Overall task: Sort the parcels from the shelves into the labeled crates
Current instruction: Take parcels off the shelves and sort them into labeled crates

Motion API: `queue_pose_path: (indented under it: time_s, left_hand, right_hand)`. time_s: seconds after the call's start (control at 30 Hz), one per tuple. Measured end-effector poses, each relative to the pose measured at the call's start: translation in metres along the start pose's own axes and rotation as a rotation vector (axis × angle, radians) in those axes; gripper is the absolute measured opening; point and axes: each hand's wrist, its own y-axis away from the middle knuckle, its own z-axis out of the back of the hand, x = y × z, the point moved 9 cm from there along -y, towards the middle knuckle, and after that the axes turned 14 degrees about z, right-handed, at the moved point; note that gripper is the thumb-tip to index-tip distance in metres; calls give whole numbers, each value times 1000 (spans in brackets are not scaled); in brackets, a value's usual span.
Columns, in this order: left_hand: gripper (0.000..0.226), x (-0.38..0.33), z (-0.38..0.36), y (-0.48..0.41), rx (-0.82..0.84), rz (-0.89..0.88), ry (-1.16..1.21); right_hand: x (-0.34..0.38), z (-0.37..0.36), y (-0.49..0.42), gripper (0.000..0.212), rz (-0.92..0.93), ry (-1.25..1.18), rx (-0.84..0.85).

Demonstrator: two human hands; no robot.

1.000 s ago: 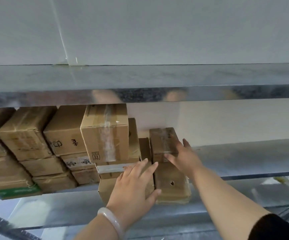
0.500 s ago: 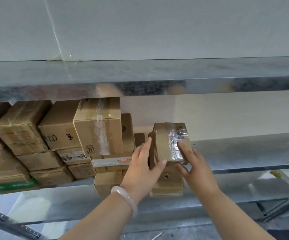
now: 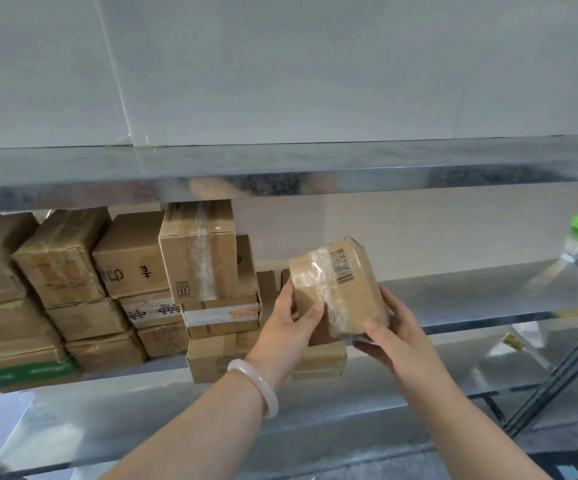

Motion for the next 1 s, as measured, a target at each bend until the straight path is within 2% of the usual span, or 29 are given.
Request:
queue_pose_path:
  time_s: [0.1, 0.13, 0.23, 0.3, 0.37, 0.43, 0.5, 0.63, 0.73, 0.87, 0.93, 1.0]
  left_hand:
    - [120, -5, 6, 23, -8, 1, 19]
    - [123, -7, 7, 31, 14, -18, 44]
    - [93, -10, 16, 49, 69, -51, 133]
    - [92, -4, 31, 60, 101, -28, 217]
    - [75, 1, 45, 76, 176, -31, 254]
    - [62, 5, 62, 94, 222, -36, 258]
    - [64, 11, 90, 111, 186, -38, 269]
    - [68, 17, 167, 153, -37, -64, 161]
    - [87, 22, 234, 197, -283, -109, -10]
    - [109, 30, 325, 266, -572, -137, -199]
    - [107, 38, 372, 304, -720, -115, -304]
    - [94, 48, 415, 345, -874, -78, -447]
  right_hand:
    - [27, -10, 18, 83, 178, 342, 16]
    - [35, -19, 25, 89, 219, 437, 52]
    - [52, -53, 47, 86, 321, 580, 167]
    - [58, -63, 55, 71, 330, 429, 130]
    - [62, -77, 61, 66, 269, 290, 131]
    - [61, -106, 68, 68, 195, 183, 257]
    - [58, -135, 79, 71, 168, 196, 338]
    - [66, -188, 96, 70, 304, 426, 249]
    - [68, -248, 112, 72, 423, 601, 321]
    - [65, -338, 135, 80, 486, 682, 435]
    - [61, -383, 148, 87, 490, 692, 486]
    - [56, -429, 164, 91, 488, 672, 538]
